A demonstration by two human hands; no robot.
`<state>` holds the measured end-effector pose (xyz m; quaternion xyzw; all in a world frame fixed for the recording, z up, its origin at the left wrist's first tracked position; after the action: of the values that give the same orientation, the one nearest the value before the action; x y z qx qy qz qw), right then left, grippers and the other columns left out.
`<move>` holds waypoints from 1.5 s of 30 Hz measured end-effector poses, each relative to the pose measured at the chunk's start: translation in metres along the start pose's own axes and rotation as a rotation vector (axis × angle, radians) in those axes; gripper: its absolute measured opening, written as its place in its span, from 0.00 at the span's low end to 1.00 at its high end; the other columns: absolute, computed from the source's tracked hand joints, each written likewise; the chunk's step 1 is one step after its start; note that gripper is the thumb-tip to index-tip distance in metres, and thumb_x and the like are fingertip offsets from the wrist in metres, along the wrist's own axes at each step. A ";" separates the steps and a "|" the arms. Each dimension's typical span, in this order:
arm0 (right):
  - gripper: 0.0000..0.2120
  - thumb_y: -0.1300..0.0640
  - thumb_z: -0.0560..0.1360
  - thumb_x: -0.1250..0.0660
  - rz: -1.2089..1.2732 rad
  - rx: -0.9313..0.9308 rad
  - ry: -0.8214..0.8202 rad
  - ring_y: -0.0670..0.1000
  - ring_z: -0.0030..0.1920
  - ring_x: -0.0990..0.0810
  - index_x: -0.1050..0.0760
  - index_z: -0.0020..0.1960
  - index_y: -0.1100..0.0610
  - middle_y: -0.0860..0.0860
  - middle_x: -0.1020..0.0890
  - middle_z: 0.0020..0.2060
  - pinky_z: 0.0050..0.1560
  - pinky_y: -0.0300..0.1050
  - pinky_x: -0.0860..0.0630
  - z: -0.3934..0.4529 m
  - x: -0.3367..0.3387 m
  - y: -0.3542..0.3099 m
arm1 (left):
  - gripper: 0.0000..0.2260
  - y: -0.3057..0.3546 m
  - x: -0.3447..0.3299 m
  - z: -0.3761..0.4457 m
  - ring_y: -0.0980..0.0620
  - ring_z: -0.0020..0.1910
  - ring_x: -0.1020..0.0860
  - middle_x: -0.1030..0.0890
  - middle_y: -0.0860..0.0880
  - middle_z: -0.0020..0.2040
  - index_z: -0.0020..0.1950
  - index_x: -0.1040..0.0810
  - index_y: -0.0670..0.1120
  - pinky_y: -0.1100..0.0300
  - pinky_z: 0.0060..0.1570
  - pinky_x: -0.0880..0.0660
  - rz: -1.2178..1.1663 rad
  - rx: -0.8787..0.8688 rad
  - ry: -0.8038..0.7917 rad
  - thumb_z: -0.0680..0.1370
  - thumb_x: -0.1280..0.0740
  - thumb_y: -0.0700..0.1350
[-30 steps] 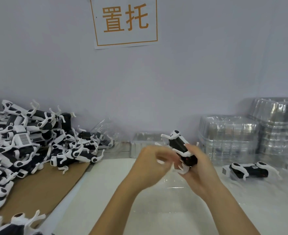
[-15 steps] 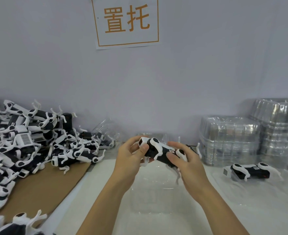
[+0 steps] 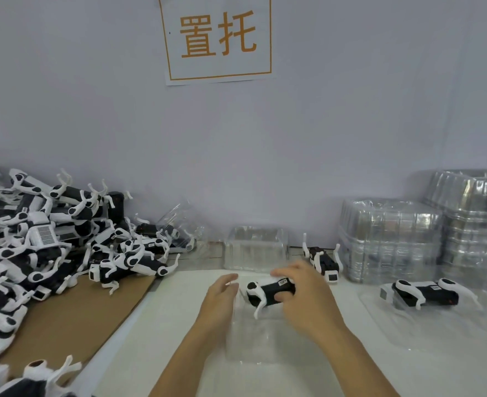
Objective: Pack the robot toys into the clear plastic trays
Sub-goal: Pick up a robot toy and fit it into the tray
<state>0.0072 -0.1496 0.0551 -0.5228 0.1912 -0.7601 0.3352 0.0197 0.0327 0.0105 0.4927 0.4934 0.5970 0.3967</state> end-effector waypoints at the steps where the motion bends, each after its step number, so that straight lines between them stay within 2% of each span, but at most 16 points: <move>1: 0.18 0.61 0.73 0.29 -0.059 -0.017 -0.018 0.47 0.59 0.26 0.20 0.60 0.45 0.39 0.27 0.52 0.62 0.44 0.30 -0.001 -0.003 0.001 | 0.12 -0.002 0.001 0.000 0.51 0.64 0.26 0.25 0.50 0.65 0.65 0.23 0.52 0.51 0.61 0.27 -0.024 0.017 0.006 0.83 0.39 0.44; 4: 0.16 0.58 0.74 0.30 -0.106 -0.126 -0.020 0.51 0.59 0.25 0.20 0.59 0.44 0.45 0.22 0.58 0.63 0.46 0.29 -0.003 -0.003 0.009 | 0.12 -0.003 0.002 0.003 0.52 0.64 0.26 0.24 0.52 0.64 0.65 0.23 0.52 0.49 0.66 0.28 0.007 0.003 0.010 0.83 0.38 0.45; 7: 0.16 0.59 0.74 0.31 -0.189 -0.138 -0.010 0.52 0.59 0.27 0.19 0.58 0.44 0.48 0.23 0.58 0.58 0.43 0.29 -0.002 -0.004 0.009 | 0.11 -0.002 -0.002 -0.001 0.54 0.54 0.24 0.23 0.50 0.60 0.63 0.25 0.54 0.56 0.50 0.26 -0.031 0.039 -0.070 0.80 0.34 0.49; 9: 0.16 0.59 0.75 0.33 -0.217 -0.097 0.001 0.51 0.60 0.29 0.19 0.58 0.43 0.46 0.25 0.58 0.57 0.43 0.30 -0.003 -0.005 0.004 | 0.14 -0.002 -0.003 -0.002 0.53 0.48 0.23 0.22 0.48 0.57 0.61 0.25 0.55 0.59 0.41 0.30 -0.014 0.069 -0.093 0.77 0.30 0.45; 12: 0.13 0.58 0.77 0.35 -0.139 -0.102 0.138 0.49 0.59 0.30 0.20 0.55 0.43 0.44 0.24 0.53 0.60 0.47 0.33 -0.005 0.007 0.005 | 0.16 -0.004 -0.002 0.001 0.52 0.47 0.23 0.22 0.47 0.55 0.60 0.25 0.55 0.59 0.39 0.31 -0.011 0.098 -0.070 0.76 0.31 0.41; 14: 0.15 0.62 0.75 0.35 -0.142 -0.170 0.212 0.49 0.56 0.30 0.19 0.50 0.43 0.43 0.24 0.47 0.54 0.47 0.36 -0.006 0.018 0.016 | 0.15 -0.005 -0.002 0.001 0.52 0.47 0.23 0.22 0.47 0.56 0.59 0.24 0.56 0.59 0.39 0.31 -0.017 0.101 -0.061 0.76 0.31 0.40; 19: 0.14 0.62 0.76 0.35 -0.083 -0.301 0.129 0.52 0.59 0.29 0.21 0.47 0.42 0.45 0.24 0.52 0.50 0.47 0.39 -0.003 0.019 0.034 | 0.16 -0.004 -0.004 0.001 0.50 0.55 0.23 0.23 0.48 0.60 0.64 0.26 0.55 0.58 0.43 0.30 0.003 0.039 -0.073 0.79 0.32 0.43; 22: 0.15 0.59 0.76 0.36 -0.229 -0.079 0.112 0.45 0.61 0.31 0.21 0.54 0.40 0.39 0.26 0.56 0.55 0.45 0.44 -0.003 0.012 0.014 | 0.12 -0.003 -0.004 0.002 0.52 0.56 0.24 0.24 0.48 0.61 0.63 0.25 0.55 0.57 0.47 0.29 0.019 0.011 -0.051 0.81 0.36 0.44; 25: 0.14 0.52 0.79 0.41 -0.236 0.118 -0.037 0.44 0.64 0.29 0.23 0.61 0.42 0.38 0.23 0.60 0.62 0.47 0.42 -0.007 -0.010 -0.012 | 0.10 -0.005 -0.004 0.004 0.52 0.53 0.24 0.23 0.48 0.60 0.60 0.24 0.55 0.56 0.47 0.28 -0.003 0.015 -0.026 0.81 0.37 0.44; 30: 0.11 0.51 0.79 0.48 -0.347 0.197 -0.144 0.50 0.44 0.28 0.36 0.39 0.50 0.45 0.27 0.35 0.53 0.49 0.37 -0.018 -0.031 -0.029 | 0.10 -0.007 -0.003 0.004 0.53 0.59 0.25 0.23 0.49 0.60 0.60 0.23 0.56 0.50 0.60 0.27 -0.015 0.011 -0.016 0.81 0.37 0.44; 33: 0.10 0.52 0.78 0.46 -0.299 0.183 -0.162 0.49 0.42 0.27 0.32 0.40 0.55 0.49 0.23 0.34 0.53 0.47 0.36 -0.015 -0.027 -0.023 | 0.11 -0.006 -0.003 0.005 0.54 0.59 0.25 0.23 0.50 0.59 0.60 0.23 0.56 0.49 0.61 0.27 -0.003 0.003 -0.001 0.81 0.37 0.44; 36: 0.13 0.47 0.79 0.46 -0.280 0.179 -0.243 0.47 0.41 0.25 0.29 0.43 0.52 0.46 0.24 0.32 0.59 0.48 0.36 -0.016 -0.029 -0.024 | 0.12 -0.006 -0.003 0.004 0.52 0.61 0.25 0.23 0.50 0.60 0.61 0.23 0.56 0.49 0.63 0.26 0.004 0.015 -0.010 0.81 0.38 0.44; 38: 0.14 0.44 0.80 0.46 -0.206 0.149 -0.273 0.45 0.51 0.22 0.23 0.52 0.45 0.41 0.19 0.42 0.66 0.50 0.38 -0.016 -0.030 -0.024 | 0.12 -0.006 -0.003 0.004 0.51 0.61 0.25 0.22 0.49 0.60 0.61 0.23 0.56 0.48 0.63 0.27 0.017 0.016 -0.014 0.81 0.37 0.44; 40: 0.17 0.47 0.81 0.45 -0.094 0.054 -0.168 0.47 0.63 0.24 0.23 0.64 0.45 0.42 0.18 0.58 0.68 0.49 0.37 -0.009 -0.019 -0.016 | 0.12 -0.005 -0.002 0.005 0.50 0.60 0.24 0.22 0.49 0.60 0.61 0.23 0.56 0.48 0.62 0.27 0.028 0.014 -0.009 0.81 0.37 0.44; 42: 0.15 0.54 0.80 0.43 -0.150 -0.018 -0.048 0.49 0.63 0.24 0.20 0.60 0.48 0.44 0.18 0.57 0.61 0.46 0.38 -0.004 -0.004 -0.003 | 0.12 -0.005 -0.002 0.006 0.48 0.59 0.24 0.22 0.48 0.59 0.62 0.23 0.55 0.48 0.62 0.27 0.034 0.017 -0.005 0.81 0.37 0.44; 45: 0.15 0.59 0.78 0.40 -0.244 -0.108 -0.029 0.45 0.61 0.26 0.18 0.54 0.46 0.40 0.18 0.54 0.58 0.46 0.41 -0.002 0.006 0.018 | 0.13 -0.005 -0.002 0.007 0.50 0.58 0.24 0.22 0.49 0.59 0.64 0.24 0.55 0.53 0.58 0.27 0.052 0.003 -0.011 0.81 0.38 0.44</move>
<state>0.0097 -0.1670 0.0470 -0.5705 0.1617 -0.7761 0.2145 0.0265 0.0332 0.0051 0.5093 0.4793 0.6037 0.3827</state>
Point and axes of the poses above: each hand's wrist, its own z-axis towards the middle knuckle, its own x-axis out of the back of the hand, y = z × x, the point moved 6 cm from there along z, towards the middle knuckle
